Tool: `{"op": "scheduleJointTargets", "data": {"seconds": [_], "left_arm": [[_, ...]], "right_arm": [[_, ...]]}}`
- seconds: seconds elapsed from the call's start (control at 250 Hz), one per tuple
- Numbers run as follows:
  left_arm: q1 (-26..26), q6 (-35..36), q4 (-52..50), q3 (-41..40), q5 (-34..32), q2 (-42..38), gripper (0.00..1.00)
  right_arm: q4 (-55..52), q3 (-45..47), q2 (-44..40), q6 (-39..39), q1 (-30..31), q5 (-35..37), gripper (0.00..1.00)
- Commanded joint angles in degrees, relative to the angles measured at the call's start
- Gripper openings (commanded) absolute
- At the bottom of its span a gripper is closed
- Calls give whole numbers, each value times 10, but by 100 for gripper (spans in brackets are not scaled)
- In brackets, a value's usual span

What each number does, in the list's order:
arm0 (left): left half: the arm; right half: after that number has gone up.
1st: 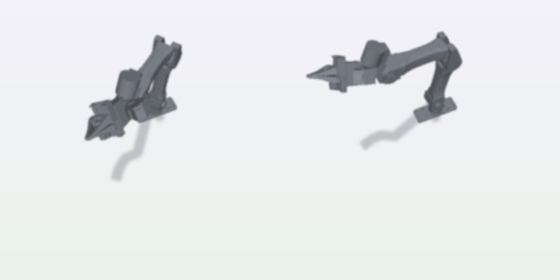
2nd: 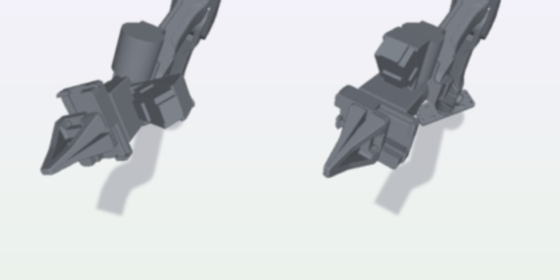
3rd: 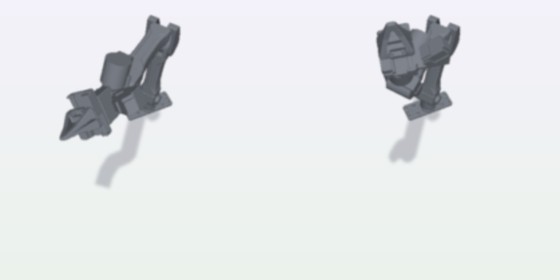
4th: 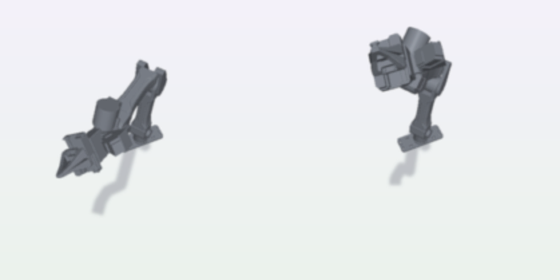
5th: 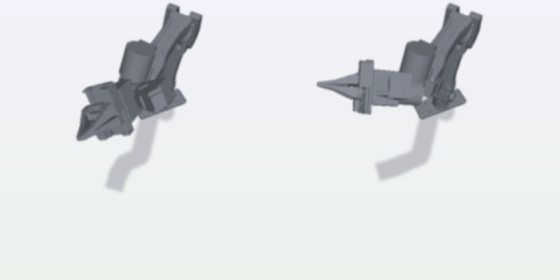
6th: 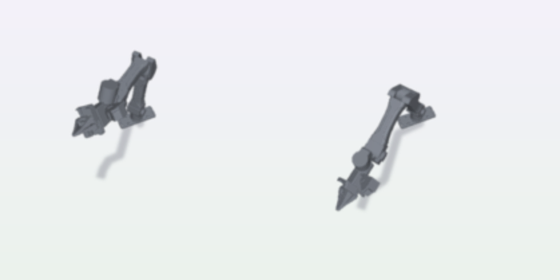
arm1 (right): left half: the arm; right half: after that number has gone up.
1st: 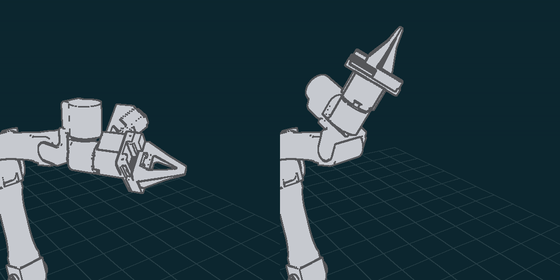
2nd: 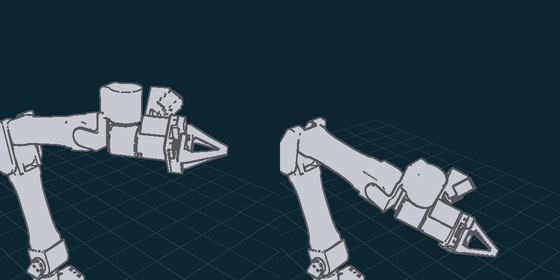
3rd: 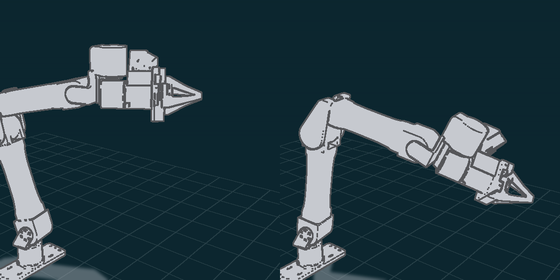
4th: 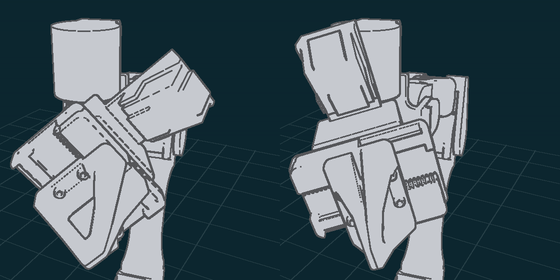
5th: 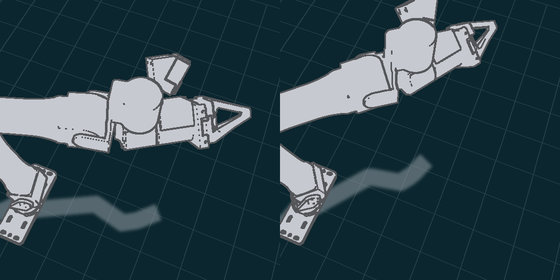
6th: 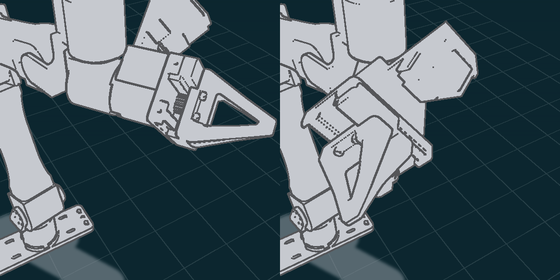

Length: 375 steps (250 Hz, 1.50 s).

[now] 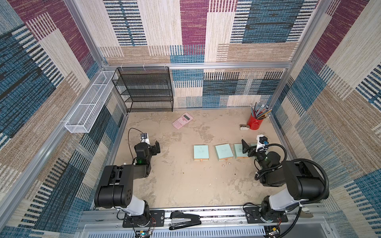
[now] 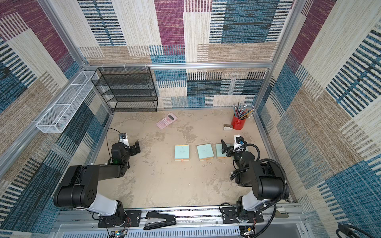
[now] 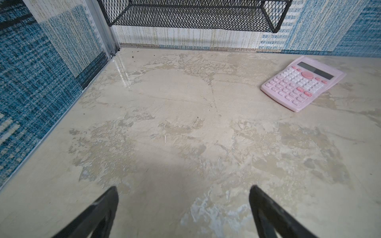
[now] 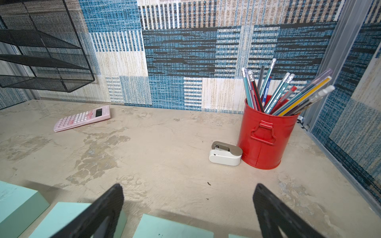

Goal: Take out the earrings from the drawer-style jewelry box
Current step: Reset both arms

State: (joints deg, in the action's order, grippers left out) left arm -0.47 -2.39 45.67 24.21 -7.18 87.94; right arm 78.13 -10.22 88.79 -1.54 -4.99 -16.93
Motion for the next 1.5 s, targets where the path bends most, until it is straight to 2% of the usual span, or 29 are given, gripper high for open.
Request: {"op": "scheduleJointTargets", "data": {"seconds": [0.0, 0.612, 0.728, 1.495], "left_arm": [[-1, 15, 11, 1, 4, -1, 98], [0, 17, 12, 0, 5, -1, 98], [1, 30, 8, 3, 42, -1, 99], [1, 30, 10, 3, 41, 0, 99]], "right_arm": [[6, -2, 0, -1, 0, -3, 99], [5, -3, -1, -1, 0, -2, 99], [5, -3, 0, -1, 0, -3, 99], [5, -4, 0, -1, 0, -2, 99]]}}
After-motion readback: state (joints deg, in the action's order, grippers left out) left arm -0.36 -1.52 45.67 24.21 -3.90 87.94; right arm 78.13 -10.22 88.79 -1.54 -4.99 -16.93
